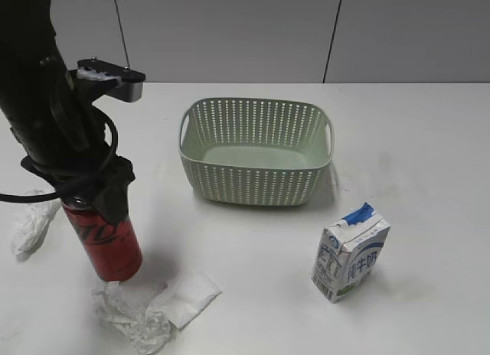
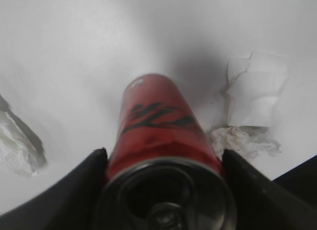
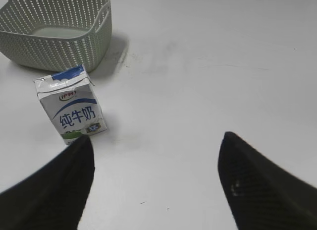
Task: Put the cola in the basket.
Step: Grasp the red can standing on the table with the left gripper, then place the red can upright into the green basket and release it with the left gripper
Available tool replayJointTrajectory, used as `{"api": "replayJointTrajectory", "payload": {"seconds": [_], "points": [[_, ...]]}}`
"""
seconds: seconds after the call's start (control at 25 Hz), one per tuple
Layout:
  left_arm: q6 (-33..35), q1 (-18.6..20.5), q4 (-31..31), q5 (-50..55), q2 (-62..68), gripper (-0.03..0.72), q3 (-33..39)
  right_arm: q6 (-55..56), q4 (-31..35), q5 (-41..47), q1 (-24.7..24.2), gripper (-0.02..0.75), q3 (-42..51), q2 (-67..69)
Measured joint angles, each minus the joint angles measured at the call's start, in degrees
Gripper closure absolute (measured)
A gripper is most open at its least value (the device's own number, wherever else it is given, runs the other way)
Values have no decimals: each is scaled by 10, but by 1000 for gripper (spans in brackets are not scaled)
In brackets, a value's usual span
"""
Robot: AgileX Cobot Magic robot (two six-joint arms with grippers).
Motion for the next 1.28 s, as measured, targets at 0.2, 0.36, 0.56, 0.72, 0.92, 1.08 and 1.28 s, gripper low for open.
{"api": "replayJointTrajectory", "payload": {"seconds": [0.2,0.36,0.56,0.72,0.92,1.08,1.28], "points": [[0,0,0,5,0,184,0,0,0,0,0,148,0,0],[0,0,2,18,1,184,-4,0,0,0,0,148,0,0],[0,0,51,75,1,184,-62,0,0,0,0,148,0,0],[0,0,92,77,1,184,-146,0,0,0,0,148,0,0],[0,0,90,78,1,184,-249,0,0,0,0,148,0,0],[0,0,56,80,3,184,-312,0,0,0,0,148,0,0],[0,0,-21,84,49,184,-389,0,0,0,0,148,0,0]]}}
